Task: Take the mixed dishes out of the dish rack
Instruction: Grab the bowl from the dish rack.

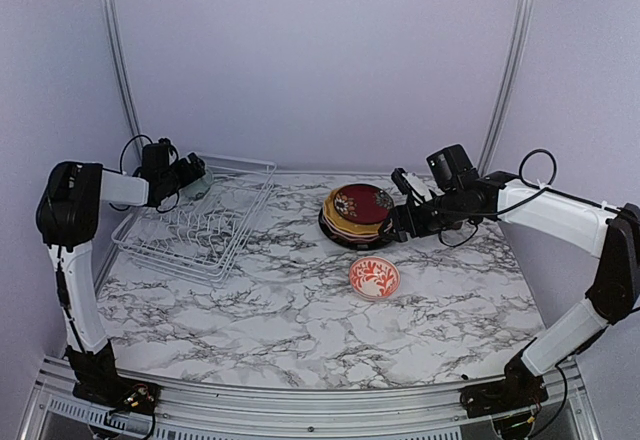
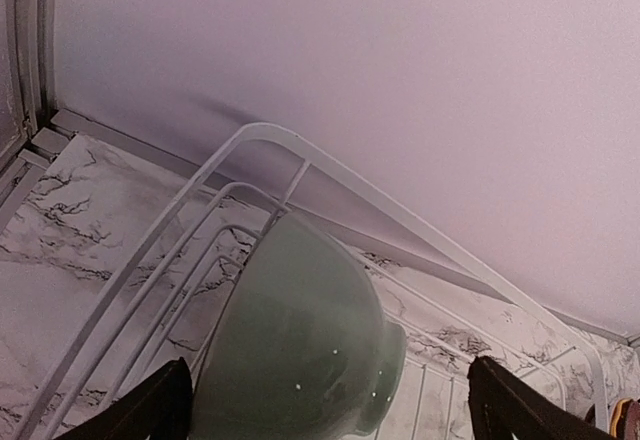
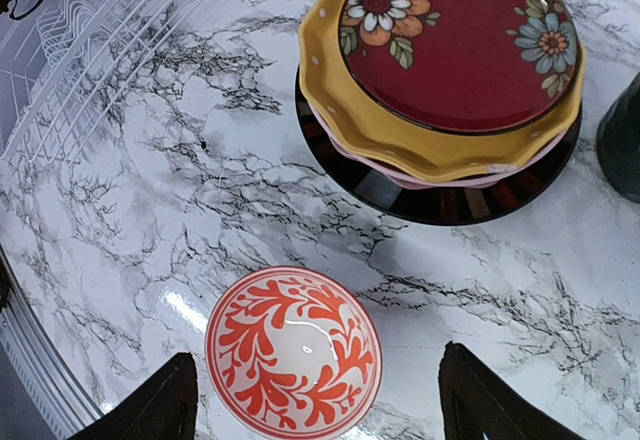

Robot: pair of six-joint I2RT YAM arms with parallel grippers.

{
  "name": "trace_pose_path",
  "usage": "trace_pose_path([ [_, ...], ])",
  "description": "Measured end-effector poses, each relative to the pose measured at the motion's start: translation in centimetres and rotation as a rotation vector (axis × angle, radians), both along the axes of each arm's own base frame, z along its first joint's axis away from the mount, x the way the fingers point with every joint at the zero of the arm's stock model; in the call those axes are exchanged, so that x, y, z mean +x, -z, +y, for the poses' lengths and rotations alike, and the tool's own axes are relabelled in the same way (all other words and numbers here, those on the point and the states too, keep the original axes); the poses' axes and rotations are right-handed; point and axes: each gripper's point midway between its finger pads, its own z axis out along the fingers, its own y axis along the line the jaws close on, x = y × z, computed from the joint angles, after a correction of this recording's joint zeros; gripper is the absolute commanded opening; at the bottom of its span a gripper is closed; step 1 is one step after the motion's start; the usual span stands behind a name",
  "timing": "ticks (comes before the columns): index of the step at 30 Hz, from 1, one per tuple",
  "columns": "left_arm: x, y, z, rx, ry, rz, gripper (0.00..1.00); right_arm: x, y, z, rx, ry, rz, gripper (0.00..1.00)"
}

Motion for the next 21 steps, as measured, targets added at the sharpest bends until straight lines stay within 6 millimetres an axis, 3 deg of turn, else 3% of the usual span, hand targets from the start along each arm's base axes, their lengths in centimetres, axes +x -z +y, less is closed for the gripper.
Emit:
trace_pose_path([
  [21, 1.3, 4.0, -0.8, 0.108, 0.093, 0.166, 0.96, 0.0, 0.0, 0.0, 0.000, 0.000, 0.000, 0.80],
])
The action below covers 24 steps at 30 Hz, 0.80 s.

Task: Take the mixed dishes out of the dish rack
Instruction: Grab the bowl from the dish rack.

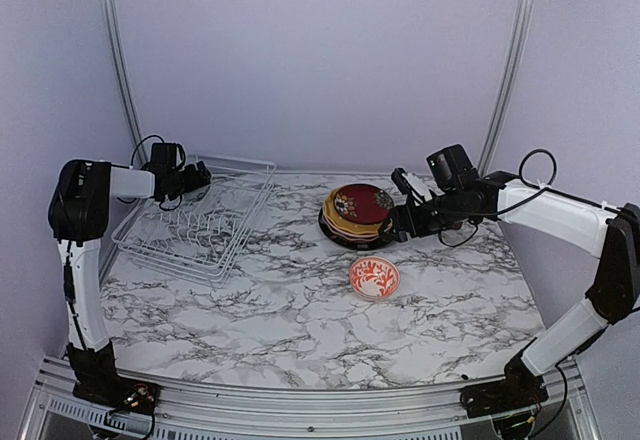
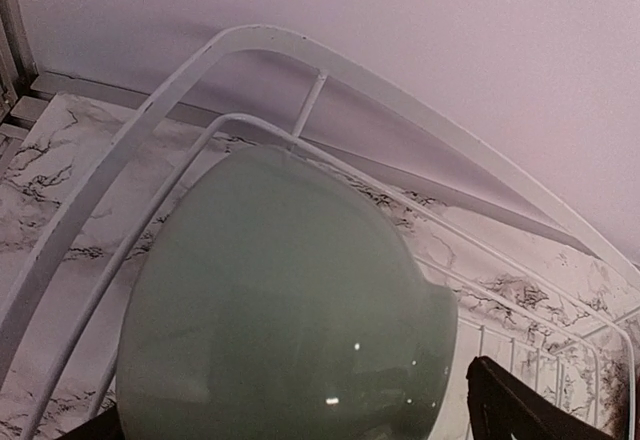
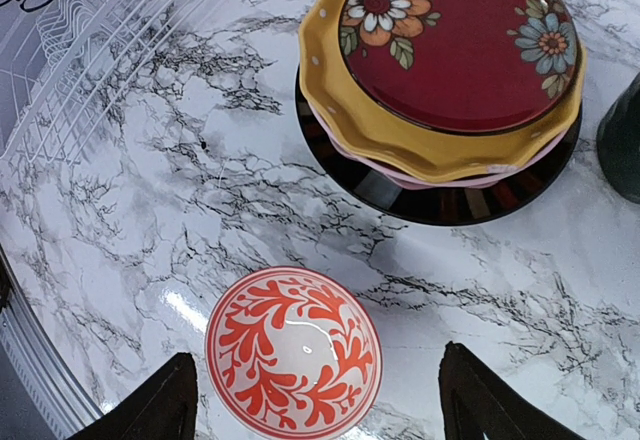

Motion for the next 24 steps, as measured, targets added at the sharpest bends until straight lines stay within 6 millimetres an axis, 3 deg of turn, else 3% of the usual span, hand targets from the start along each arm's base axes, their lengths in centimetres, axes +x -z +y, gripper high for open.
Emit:
trace_pose_path([
  [9, 0.14, -0.04, 0.07, -0.005, -0.008, 0.004, 0.68, -0.04, 0.09, -0.03, -0.003, -0.002, 0.000, 0.80],
  [24, -0.82, -0.34, -0.09, -0.041, 0.000, -0.007, 0.60, 0.03, 0.09, -0.13, -0.004, -0.003, -0.002, 0.80],
])
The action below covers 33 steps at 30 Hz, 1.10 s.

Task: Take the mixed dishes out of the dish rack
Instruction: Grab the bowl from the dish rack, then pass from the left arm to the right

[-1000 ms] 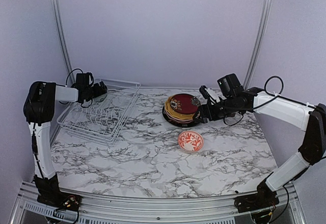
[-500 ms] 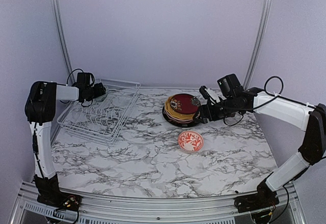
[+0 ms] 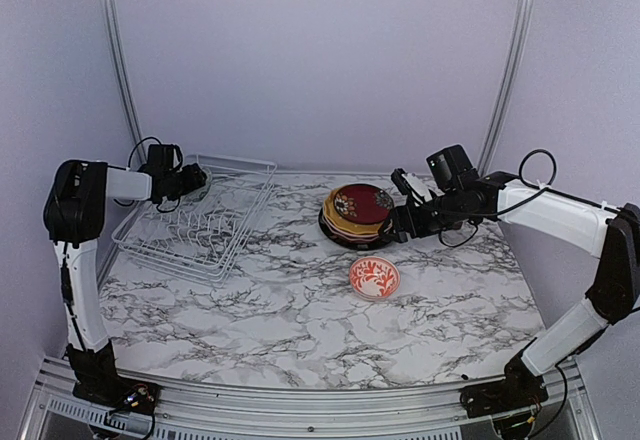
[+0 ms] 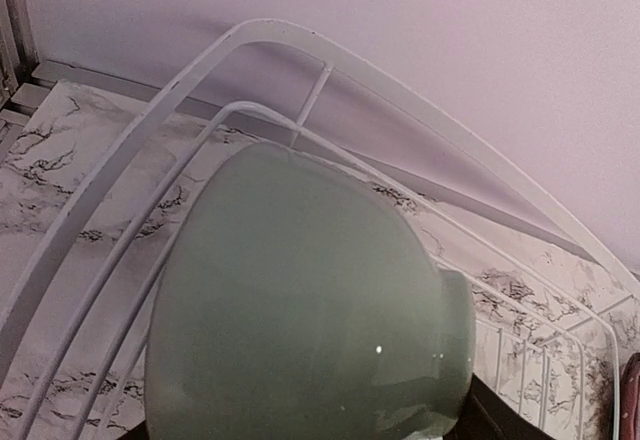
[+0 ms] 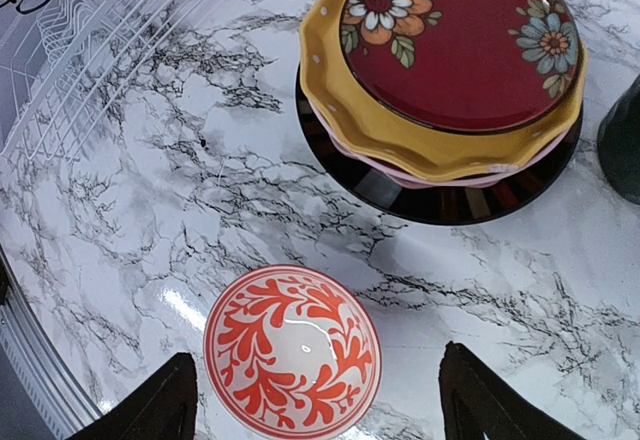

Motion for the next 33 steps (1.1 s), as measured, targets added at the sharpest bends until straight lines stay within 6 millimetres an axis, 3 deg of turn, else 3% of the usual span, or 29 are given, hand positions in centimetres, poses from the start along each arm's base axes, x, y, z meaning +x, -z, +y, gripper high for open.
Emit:
trace_pose_path([
  [5, -0.5, -1.8, -1.0, -0.038, 0.028, -0.020, 0.59, -0.1, 0.0, 0.1, 0.004, -0.007, 0.001, 0.81],
  [12, -1.1, -6.2, -3.4, -0.080, 0.092, -0.088, 0.59, -0.2, -0.5, 0.2, 0.010, -0.018, -0.012, 0.84],
  [21, -2.6, -11.6, -5.7, -0.068, 0.147, -0.179, 0.59, -0.2, -2.6, -0.3, 0.013, -0.013, -0.084, 0.98],
  [27, -5.7, -15.2, -9.5, 0.034, 0.228, -0.247, 0.59, 0.8, -5.3, -1.6, -0.004, 0.057, -0.185, 0.98],
  [33, -11.0, -19.4, -14.3, 0.140, 0.339, -0.356, 0.58, 1.5, -9.0, -3.4, -0.014, 0.156, -0.302, 0.98],
])
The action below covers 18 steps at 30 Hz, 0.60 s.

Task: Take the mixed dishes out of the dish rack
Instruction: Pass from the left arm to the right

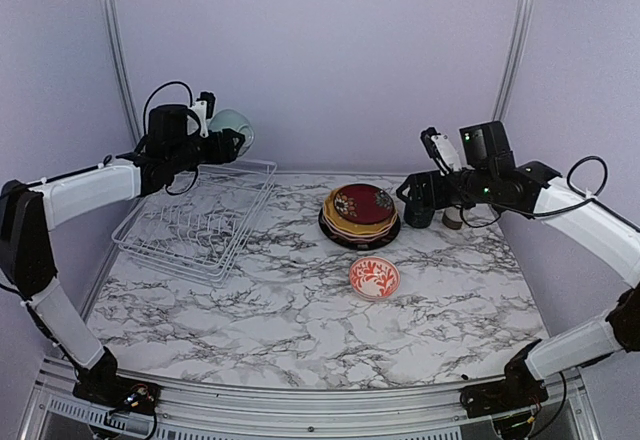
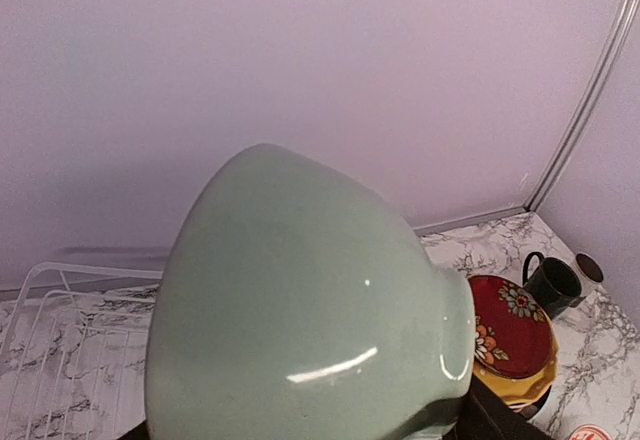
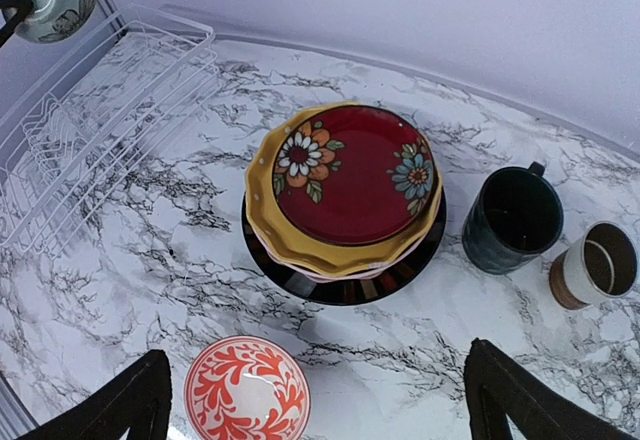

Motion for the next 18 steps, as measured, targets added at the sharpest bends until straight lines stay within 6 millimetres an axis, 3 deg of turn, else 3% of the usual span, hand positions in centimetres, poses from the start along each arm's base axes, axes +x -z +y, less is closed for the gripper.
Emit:
trace_pose_path([
  [4, -3.6, -1.5, -2.5, 0.117, 0.036, -0.091, 0.58, 0.0, -1.6, -0.3, 0.011, 0.011, -0.035, 0.98],
  [7, -6.5, -1.9, -4.7, 0.223, 0.066, -0.160, 0.58, -0.1, -1.6, -0.2, 0.020, 0.009, -0.026, 0.98],
  [12, -12.3, -1.2, -8.4, 0.416, 0.140, -0.293, 0.59, -1.0, -1.5, 0.5, 0.058, -0.027, 0.014, 0.98],
  [18, -18.8, 0.3, -11.9, 0.696, 0.195, -0.506, 0.60, -2.7, -3.4, 1.4, 0.120, -0.104, -0.001, 0.98],
])
